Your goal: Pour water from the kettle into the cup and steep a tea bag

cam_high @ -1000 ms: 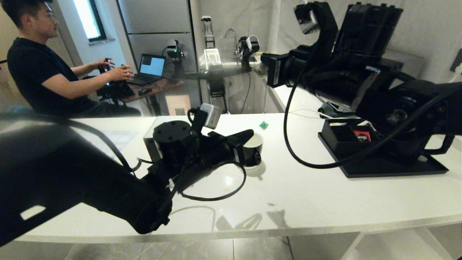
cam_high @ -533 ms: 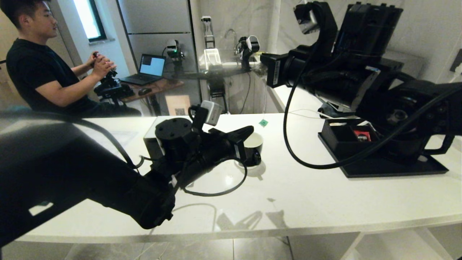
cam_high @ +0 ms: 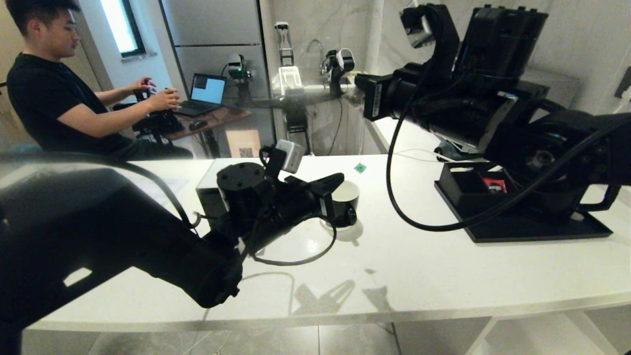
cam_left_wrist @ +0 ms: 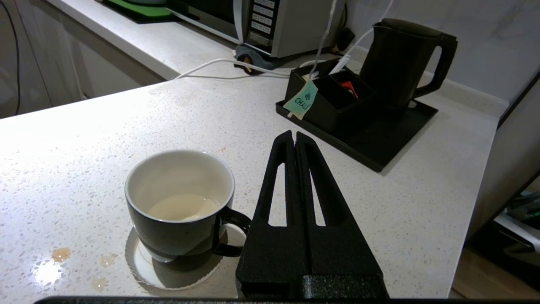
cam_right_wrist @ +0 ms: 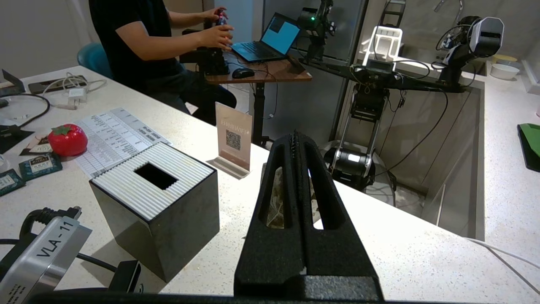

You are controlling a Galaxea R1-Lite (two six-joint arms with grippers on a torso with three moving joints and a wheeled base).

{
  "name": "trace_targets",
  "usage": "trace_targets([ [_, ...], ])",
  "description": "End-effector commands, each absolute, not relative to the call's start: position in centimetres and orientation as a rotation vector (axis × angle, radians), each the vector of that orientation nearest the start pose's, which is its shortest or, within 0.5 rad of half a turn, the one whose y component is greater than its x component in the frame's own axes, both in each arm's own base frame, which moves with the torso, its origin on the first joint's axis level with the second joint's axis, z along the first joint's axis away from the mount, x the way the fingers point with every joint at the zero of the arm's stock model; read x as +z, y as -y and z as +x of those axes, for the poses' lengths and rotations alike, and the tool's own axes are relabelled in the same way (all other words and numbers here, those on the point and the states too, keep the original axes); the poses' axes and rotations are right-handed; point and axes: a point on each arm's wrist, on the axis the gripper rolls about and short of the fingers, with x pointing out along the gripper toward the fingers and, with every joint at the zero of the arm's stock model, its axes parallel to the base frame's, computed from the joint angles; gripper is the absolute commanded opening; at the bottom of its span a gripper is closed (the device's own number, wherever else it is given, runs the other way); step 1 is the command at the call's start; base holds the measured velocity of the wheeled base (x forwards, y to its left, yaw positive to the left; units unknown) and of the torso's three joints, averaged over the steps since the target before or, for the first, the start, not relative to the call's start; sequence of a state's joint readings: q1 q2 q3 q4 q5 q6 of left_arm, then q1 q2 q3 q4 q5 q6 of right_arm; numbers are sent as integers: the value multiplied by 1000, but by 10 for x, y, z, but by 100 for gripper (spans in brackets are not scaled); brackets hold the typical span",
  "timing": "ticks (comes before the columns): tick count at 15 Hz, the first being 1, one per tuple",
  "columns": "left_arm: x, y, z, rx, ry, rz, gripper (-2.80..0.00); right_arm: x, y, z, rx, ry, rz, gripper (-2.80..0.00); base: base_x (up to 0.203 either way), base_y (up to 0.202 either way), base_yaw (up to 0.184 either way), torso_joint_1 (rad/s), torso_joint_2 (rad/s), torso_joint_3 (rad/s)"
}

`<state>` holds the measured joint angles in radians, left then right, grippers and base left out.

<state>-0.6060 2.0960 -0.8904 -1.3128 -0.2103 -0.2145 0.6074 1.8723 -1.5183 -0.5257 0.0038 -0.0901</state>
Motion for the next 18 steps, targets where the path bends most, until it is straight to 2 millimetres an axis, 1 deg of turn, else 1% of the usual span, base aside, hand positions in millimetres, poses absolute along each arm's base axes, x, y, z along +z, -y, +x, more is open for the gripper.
trace_targets([
  [1,136,224,315,-827,32,-230,-280,313,-218,313,602,194,-36,-280,0,0,0,0,0,0],
  [3,135,224,315,-827,31,-231,-280,313,-218,313,602,193,-34,-280,0,0,0,0,0,0],
  [4,135,225,315,-829,30,-231,-94,313,-218,313,602,193,-35,-280,0,0,0,0,0,0],
  [5,135,225,315,-830,29,-231,0,312,-218,313,602,191,-35,-280,0,0,0,0,0,0],
  [9,137,227,315,-838,50,-232,0,313,-218,313,601,192,-35,-280,0,0,0,0,0,0],
  [18,131,231,316,-851,71,-239,0,316,-218,310,606,203,-31,-280,0,0,0,0,0,0],
])
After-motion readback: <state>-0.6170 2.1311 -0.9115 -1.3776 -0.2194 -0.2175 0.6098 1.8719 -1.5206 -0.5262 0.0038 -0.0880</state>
